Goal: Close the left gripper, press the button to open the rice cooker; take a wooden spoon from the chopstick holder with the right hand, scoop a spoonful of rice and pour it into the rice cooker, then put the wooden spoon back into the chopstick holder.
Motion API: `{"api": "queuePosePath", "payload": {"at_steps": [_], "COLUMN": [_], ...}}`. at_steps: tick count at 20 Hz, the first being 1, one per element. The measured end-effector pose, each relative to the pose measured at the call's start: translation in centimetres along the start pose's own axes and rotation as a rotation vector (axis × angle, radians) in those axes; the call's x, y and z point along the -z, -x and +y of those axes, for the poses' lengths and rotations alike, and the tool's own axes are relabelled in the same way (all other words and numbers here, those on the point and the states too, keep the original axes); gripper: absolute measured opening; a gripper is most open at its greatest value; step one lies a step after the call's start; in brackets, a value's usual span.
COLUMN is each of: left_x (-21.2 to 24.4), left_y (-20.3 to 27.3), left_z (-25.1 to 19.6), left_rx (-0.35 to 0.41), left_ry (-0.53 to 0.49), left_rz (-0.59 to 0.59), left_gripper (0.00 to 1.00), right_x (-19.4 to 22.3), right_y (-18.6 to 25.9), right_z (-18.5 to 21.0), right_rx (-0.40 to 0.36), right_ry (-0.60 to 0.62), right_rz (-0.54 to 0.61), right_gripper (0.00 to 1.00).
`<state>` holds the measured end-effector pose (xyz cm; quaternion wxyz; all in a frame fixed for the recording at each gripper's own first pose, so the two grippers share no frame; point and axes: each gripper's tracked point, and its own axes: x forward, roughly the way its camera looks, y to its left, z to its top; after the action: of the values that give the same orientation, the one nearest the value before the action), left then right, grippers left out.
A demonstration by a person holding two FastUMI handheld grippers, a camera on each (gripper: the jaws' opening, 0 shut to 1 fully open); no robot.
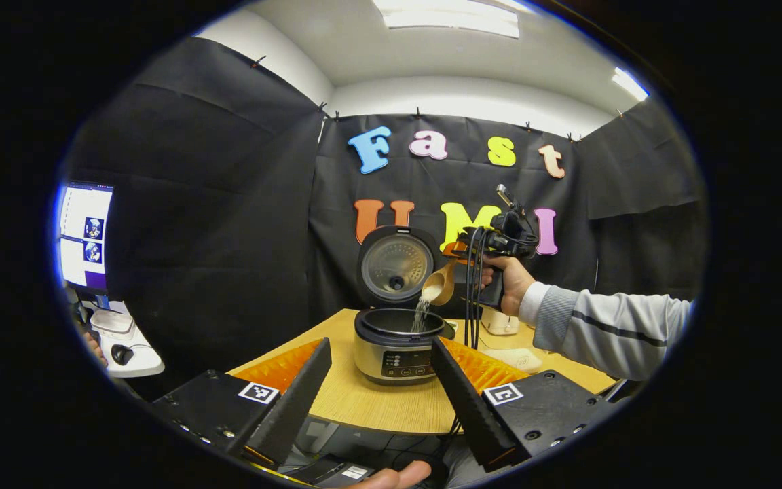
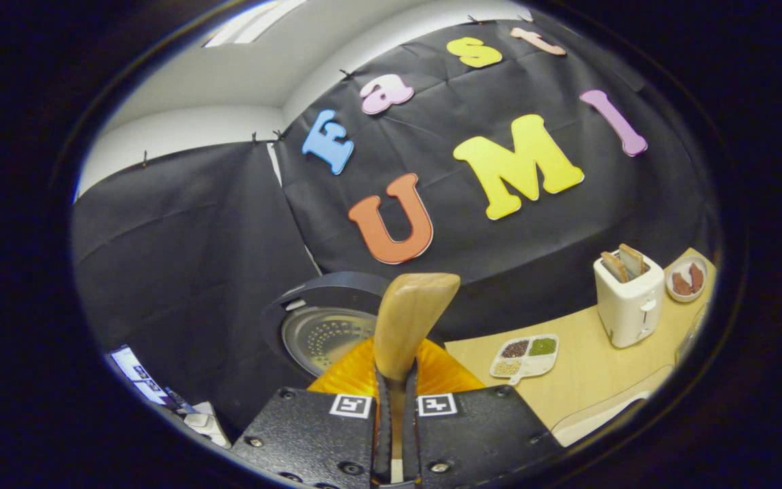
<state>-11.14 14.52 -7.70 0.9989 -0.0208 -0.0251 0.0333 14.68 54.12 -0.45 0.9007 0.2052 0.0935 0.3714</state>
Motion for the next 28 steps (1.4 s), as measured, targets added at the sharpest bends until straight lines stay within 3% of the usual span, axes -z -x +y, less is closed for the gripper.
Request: {"api": "queuePosePath", "payload": {"at_steps": [6, 14, 22, 28], "left_x": [0.3, 1.3, 0.7, 0.6], "left_y": [0.0, 0.0, -0.1, -0.2], "left_z": [0.7, -0.3, -1.7, -3.2], "left_rx": [-0.024, -0.009, 0.024, 0.039], "left_ry": [0.005, -0.009, -0.01, -0.01], "left_rz": [0.006, 0.028, 0.015, 0.026], "left_gripper": [0.95, 0.94, 0.94, 0.94], "right_x": [-0.1, 1.7, 0.6, -2.9], "right_y": [0.5, 2.3, 3.5, 5.4], "right_z": [0.9, 4.1, 4.9, -0.3], "right_rx": [0.007, -0.064, -0.066, 0.014], "right_ry": [0.171, 0.583, 0.597, 0.525], "right_rz": [-0.016, -0.007, -0.029, -0.047], "right_gripper": [0.11, 0.11, 0.1, 0.12]}}
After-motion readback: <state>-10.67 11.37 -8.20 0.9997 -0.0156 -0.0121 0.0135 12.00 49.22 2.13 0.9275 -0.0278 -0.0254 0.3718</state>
